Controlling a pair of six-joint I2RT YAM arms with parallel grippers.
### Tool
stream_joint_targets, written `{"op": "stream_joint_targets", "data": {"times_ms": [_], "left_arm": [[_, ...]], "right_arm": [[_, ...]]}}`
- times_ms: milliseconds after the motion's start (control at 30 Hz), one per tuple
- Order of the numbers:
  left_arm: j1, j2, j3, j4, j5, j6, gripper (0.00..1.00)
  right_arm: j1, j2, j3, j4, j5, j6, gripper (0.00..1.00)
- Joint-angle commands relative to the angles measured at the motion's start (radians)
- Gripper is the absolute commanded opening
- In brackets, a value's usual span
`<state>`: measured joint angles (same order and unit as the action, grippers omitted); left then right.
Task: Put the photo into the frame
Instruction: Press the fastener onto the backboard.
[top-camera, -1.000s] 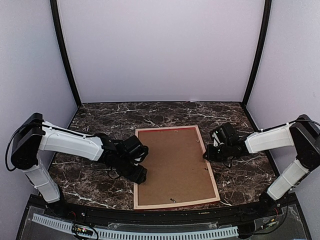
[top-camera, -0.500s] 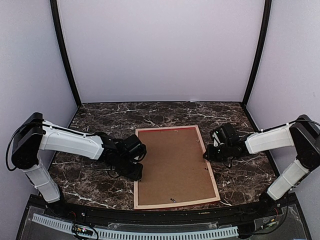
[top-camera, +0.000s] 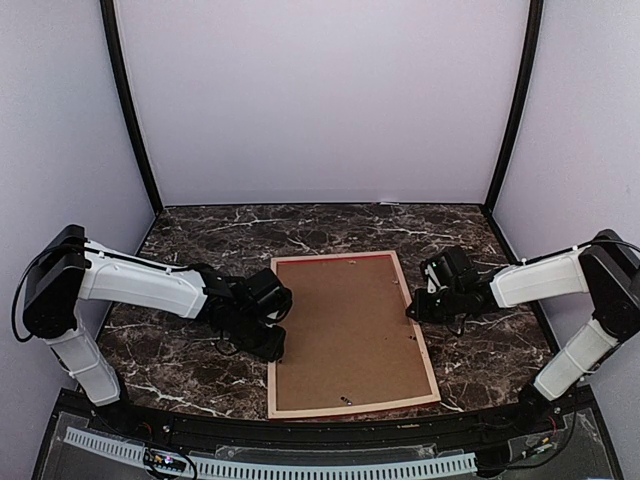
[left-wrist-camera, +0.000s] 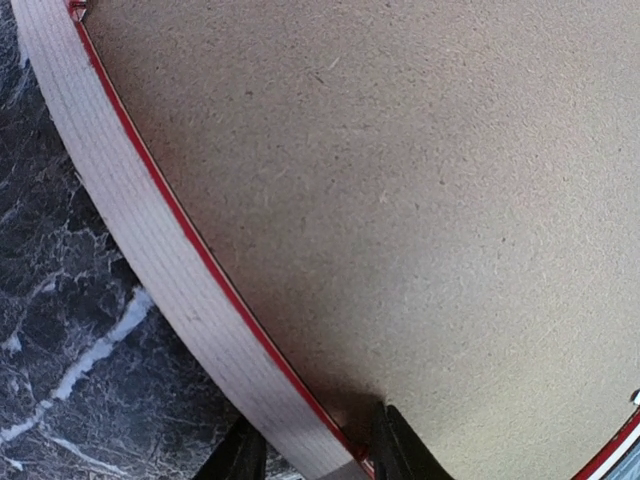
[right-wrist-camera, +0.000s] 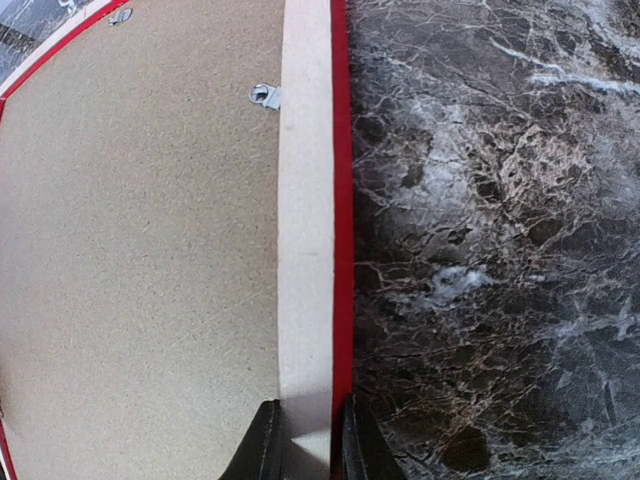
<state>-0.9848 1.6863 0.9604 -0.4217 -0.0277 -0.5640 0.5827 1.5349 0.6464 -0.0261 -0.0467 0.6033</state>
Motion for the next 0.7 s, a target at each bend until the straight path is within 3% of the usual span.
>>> {"op": "stream_joint_targets", "data": {"times_ms": [0, 500, 667], "left_arm": [[-0.02, 0.003, -0.012, -0.092, 0.1, 0.064, 0.38], [-0.018, 0.016, 0.023, -0.163, 0.111, 0.101, 0.37], [-0.017, 0.016, 0.052, -0.164, 0.076, 0.093, 0.44]], "right_arm": [[0.004, 0.017, -0.024, 0.022, -0.038, 0.02, 0.09], [0.004, 0.028, -0.016, 0.022, -0.04, 0.018, 0.09], [0.004, 0.033, -0.008, 0.023, -0.043, 0.015, 0.09]]}}
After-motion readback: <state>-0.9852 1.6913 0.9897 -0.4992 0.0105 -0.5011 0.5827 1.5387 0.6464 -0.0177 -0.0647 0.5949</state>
